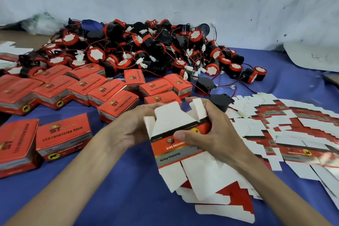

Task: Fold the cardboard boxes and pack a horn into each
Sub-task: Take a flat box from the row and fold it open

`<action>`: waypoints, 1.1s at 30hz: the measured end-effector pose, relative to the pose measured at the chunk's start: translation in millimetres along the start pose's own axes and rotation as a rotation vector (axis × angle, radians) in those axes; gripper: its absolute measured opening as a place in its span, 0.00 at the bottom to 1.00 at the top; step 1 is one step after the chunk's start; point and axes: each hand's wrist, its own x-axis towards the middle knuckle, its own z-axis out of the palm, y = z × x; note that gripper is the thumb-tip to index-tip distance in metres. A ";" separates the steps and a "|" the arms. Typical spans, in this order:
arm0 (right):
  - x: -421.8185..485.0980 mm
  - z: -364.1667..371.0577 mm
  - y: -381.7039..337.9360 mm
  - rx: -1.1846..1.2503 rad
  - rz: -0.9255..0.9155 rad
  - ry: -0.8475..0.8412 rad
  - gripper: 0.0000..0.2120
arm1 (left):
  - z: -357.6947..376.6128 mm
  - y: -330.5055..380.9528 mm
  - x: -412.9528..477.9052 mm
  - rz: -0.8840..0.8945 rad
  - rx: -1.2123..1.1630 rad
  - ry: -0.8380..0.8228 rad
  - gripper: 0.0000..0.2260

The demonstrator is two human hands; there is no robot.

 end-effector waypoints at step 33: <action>-2.8 31.7 22.0 0.595 -0.032 0.336 0.10 | 56.0 -10.6 -39.9 0.374 0.096 -0.037 0.22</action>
